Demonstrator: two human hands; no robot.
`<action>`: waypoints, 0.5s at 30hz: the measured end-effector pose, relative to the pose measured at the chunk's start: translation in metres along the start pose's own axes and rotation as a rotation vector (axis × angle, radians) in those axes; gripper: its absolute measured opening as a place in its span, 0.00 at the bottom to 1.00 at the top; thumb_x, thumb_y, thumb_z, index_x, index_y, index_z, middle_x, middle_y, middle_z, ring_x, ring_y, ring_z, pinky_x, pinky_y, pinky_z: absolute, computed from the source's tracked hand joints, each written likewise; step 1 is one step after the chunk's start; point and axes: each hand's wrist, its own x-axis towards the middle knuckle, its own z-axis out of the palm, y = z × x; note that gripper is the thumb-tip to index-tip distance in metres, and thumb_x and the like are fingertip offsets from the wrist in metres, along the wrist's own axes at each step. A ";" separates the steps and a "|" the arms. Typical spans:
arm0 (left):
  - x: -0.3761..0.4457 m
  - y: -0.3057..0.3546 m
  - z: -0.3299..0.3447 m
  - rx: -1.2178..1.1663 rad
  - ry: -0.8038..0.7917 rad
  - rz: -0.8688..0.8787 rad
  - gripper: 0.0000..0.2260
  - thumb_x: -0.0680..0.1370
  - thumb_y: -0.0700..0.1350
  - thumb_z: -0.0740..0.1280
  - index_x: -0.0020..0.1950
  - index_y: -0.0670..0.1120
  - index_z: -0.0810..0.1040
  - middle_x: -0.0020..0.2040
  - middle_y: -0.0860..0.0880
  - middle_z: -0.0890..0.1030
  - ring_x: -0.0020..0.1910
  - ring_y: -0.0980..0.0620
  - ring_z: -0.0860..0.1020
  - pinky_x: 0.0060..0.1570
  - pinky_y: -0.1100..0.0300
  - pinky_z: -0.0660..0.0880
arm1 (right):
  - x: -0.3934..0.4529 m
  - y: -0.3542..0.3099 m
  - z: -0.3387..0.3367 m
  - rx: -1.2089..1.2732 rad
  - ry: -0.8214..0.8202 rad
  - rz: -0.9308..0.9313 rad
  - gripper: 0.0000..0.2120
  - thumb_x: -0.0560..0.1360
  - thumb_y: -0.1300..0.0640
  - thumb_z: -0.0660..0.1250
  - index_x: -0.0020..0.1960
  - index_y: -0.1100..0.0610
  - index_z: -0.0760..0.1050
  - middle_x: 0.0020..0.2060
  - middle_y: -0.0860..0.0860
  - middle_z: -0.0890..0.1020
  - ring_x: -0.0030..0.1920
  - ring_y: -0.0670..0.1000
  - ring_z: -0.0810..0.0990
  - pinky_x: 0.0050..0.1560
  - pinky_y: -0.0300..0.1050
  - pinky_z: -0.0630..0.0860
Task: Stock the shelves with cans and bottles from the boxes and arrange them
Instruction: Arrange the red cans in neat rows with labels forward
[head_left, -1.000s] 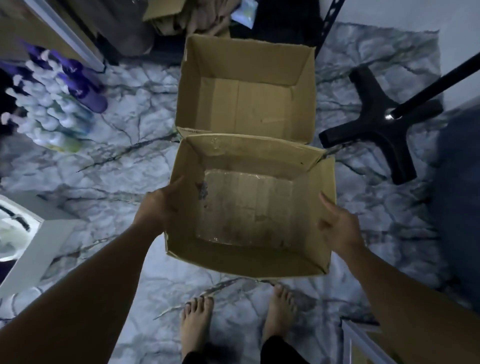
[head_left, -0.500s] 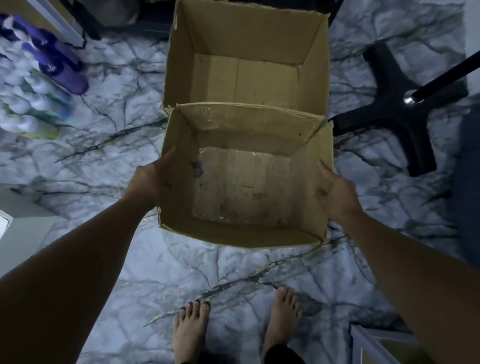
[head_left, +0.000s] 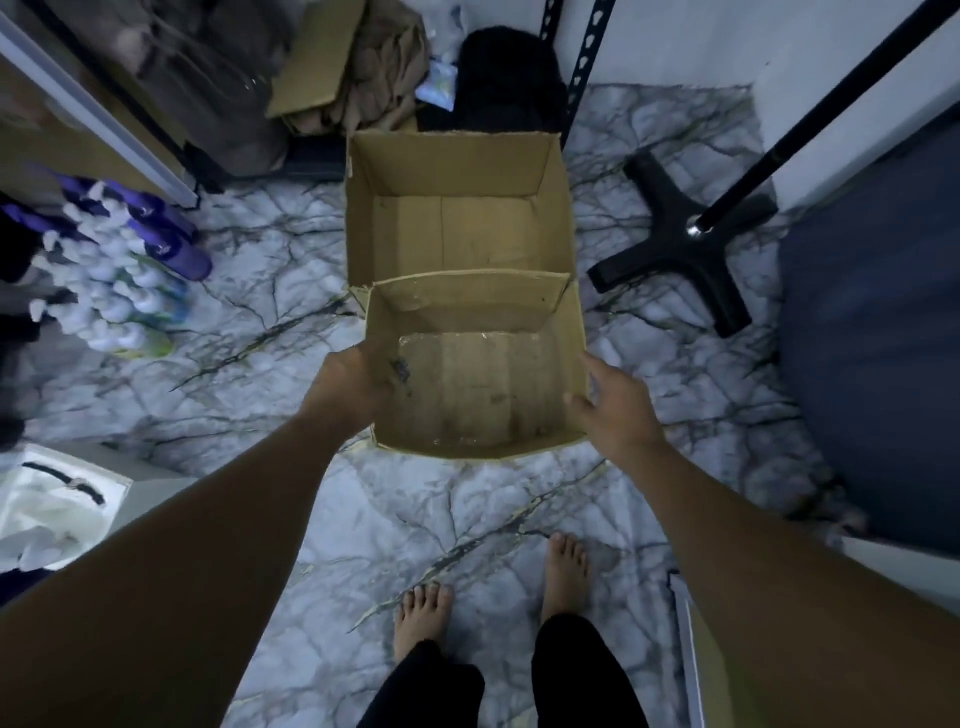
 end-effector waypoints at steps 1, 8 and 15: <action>-0.013 0.012 -0.010 0.026 -0.028 0.035 0.20 0.73 0.50 0.67 0.64 0.45 0.81 0.55 0.40 0.85 0.54 0.37 0.82 0.55 0.48 0.79 | -0.017 -0.013 -0.011 0.006 0.024 -0.010 0.26 0.80 0.59 0.67 0.77 0.58 0.66 0.68 0.59 0.77 0.68 0.60 0.75 0.67 0.53 0.74; -0.105 0.116 -0.079 0.129 -0.034 0.376 0.23 0.80 0.44 0.68 0.75 0.49 0.73 0.58 0.38 0.83 0.59 0.38 0.80 0.57 0.49 0.79 | -0.130 -0.085 -0.103 0.011 0.223 0.011 0.25 0.81 0.55 0.67 0.76 0.56 0.67 0.64 0.58 0.79 0.63 0.58 0.78 0.61 0.50 0.76; -0.220 0.235 -0.121 0.101 -0.052 0.827 0.24 0.82 0.41 0.66 0.78 0.48 0.70 0.53 0.39 0.83 0.50 0.41 0.81 0.52 0.51 0.79 | -0.263 -0.123 -0.208 0.013 0.563 0.076 0.18 0.80 0.57 0.68 0.68 0.58 0.76 0.59 0.59 0.82 0.58 0.60 0.80 0.57 0.56 0.79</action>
